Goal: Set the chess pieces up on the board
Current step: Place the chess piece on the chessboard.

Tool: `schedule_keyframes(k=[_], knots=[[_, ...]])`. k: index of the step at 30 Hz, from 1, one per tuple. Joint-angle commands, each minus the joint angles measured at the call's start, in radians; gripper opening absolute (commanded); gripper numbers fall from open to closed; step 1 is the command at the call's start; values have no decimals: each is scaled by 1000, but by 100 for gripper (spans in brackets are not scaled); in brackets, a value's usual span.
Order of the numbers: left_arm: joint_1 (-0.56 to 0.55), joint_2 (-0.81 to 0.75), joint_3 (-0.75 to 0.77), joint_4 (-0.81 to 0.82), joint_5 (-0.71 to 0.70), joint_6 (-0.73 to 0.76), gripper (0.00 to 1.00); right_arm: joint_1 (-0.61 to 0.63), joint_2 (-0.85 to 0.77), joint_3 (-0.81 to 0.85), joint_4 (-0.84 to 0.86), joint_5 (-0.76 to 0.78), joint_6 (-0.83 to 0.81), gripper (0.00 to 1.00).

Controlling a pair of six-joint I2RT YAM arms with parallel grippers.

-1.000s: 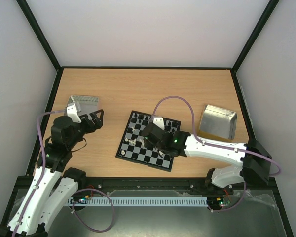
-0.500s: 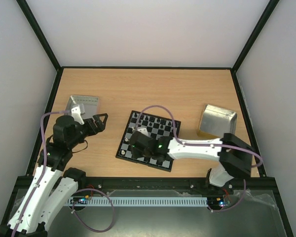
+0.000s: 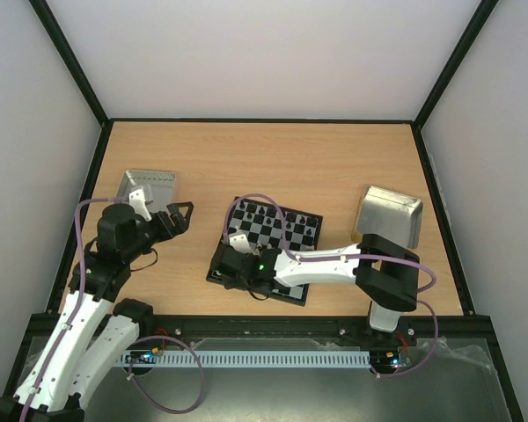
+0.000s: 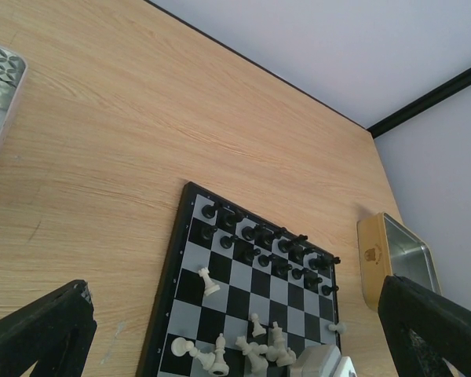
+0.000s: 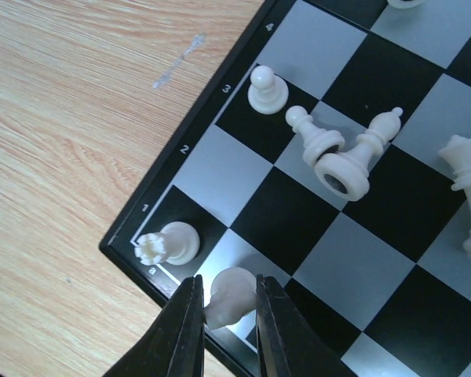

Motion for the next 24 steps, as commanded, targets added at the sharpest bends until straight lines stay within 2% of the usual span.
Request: schedule_keyframes(k=[1, 17, 20, 22, 24], knots=[[-4, 1, -13, -3, 9, -4, 100, 8, 15, 14, -39, 57, -17, 15], [-3, 4, -18, -12, -2, -4, 100, 9, 42, 20, -39, 0, -63, 19], [-3, 4, -23, -11, 0, -5, 100, 9, 29, 5, -26, -14, -65, 25], [-3, 6, -27, -10, 0, -4, 100, 8, 12, -4, -21, -11, -65, 33], [-3, 6, -27, -12, 1, 1, 100, 9, -20, -15, -18, -1, -64, 34]])
